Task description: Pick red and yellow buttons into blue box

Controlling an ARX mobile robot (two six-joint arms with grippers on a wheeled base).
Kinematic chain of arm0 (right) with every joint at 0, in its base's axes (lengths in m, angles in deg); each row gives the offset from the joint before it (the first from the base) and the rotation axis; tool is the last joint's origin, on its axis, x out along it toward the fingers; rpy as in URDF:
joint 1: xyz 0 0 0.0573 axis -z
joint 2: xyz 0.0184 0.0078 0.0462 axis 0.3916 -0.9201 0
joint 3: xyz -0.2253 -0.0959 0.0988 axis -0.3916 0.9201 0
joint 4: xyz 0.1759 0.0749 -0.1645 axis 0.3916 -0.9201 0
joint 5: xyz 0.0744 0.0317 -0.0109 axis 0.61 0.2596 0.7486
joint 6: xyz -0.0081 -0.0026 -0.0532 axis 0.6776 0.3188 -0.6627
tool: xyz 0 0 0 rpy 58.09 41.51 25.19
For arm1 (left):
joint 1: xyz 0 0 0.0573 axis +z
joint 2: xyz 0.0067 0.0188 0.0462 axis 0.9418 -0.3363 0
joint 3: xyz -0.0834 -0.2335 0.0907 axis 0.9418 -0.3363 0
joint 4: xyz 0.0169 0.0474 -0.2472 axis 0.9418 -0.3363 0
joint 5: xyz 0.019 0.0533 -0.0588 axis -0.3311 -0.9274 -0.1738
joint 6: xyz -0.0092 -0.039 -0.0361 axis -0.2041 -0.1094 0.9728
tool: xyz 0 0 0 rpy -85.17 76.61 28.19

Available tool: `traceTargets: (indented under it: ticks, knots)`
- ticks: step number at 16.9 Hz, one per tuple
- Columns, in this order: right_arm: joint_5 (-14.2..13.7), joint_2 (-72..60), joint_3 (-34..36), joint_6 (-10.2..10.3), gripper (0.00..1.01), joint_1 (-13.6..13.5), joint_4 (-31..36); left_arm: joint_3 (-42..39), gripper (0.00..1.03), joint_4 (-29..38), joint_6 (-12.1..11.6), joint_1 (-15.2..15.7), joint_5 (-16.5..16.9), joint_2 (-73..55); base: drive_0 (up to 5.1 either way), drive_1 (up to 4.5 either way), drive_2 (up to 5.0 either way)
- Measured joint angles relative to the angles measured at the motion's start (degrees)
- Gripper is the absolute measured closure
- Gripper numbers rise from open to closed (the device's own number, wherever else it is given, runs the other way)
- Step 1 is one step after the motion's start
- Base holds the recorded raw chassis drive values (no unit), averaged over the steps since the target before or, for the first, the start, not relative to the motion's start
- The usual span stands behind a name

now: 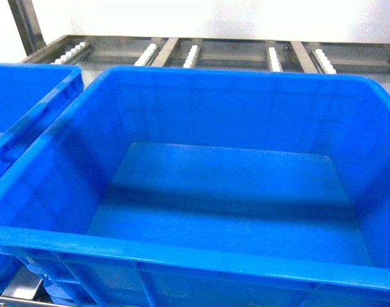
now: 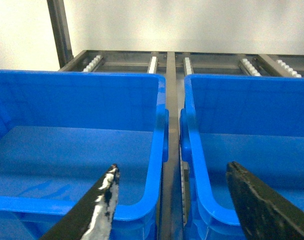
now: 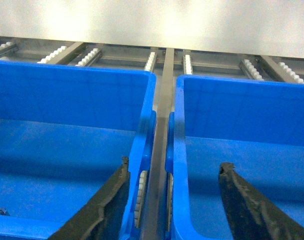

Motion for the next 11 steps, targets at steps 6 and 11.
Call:
traceTargets:
  ticks: [6, 11]
  knots:
    - [0.0, 0.0, 0.0, 0.02, 0.01, 0.0, 0.0, 0.0, 0.06, 0.0, -0.04, 0.0, 0.0, 0.0, 0.0, 0.0, 0.0]
    - [0.0, 0.0, 0.0, 0.02, 0.03, 0.0, 0.0, 0.0, 0.05, 0.0, -0.04, 0.0, 0.0, 0.0, 0.0, 0.0, 0.0]
